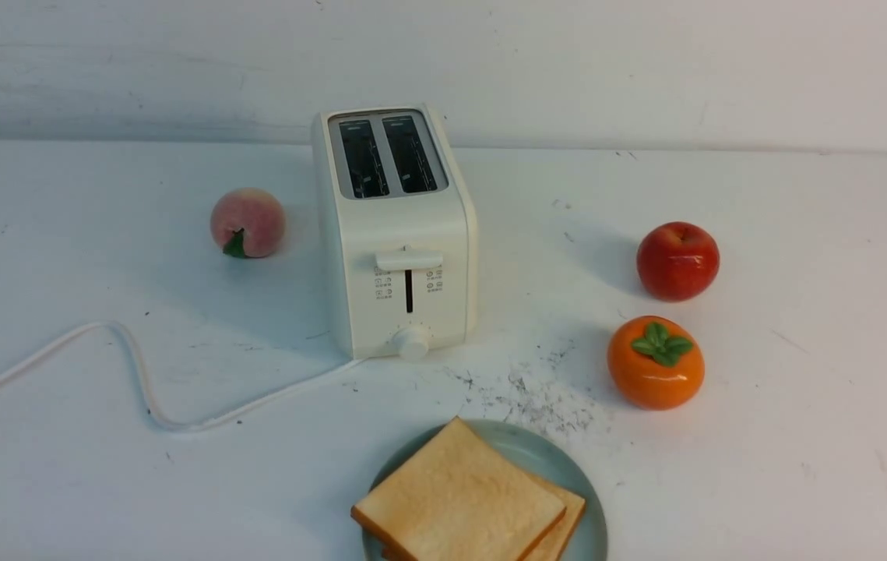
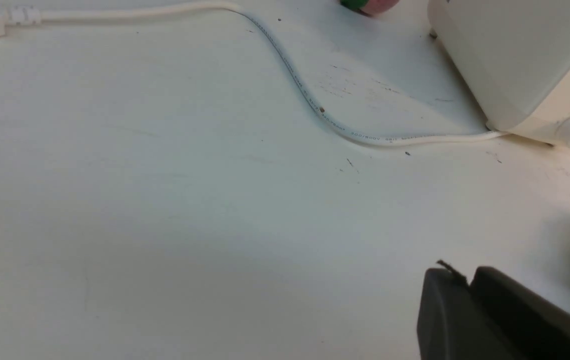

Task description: Take toasted bread from bread machine on white table place on plate.

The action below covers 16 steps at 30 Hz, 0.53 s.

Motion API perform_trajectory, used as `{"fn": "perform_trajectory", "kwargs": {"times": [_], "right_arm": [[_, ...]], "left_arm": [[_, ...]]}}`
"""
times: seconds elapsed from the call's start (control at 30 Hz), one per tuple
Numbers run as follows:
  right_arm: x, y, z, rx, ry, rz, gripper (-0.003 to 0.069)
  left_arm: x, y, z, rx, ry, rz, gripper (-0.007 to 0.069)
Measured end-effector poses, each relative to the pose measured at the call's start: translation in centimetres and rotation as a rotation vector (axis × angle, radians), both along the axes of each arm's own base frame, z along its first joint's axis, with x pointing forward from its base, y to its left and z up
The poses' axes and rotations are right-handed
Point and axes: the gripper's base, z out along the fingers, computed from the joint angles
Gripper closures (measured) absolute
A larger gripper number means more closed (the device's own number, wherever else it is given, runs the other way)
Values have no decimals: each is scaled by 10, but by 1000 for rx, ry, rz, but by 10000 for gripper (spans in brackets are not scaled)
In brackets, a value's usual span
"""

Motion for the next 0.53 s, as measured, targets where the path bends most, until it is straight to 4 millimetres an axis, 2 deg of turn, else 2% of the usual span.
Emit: {"fn": "perform_trajectory", "kwargs": {"times": [0.53], "right_arm": [[0,0,0,1,0,0,505]], "left_arm": [[0,0,0,-3,0,0,554]]}}
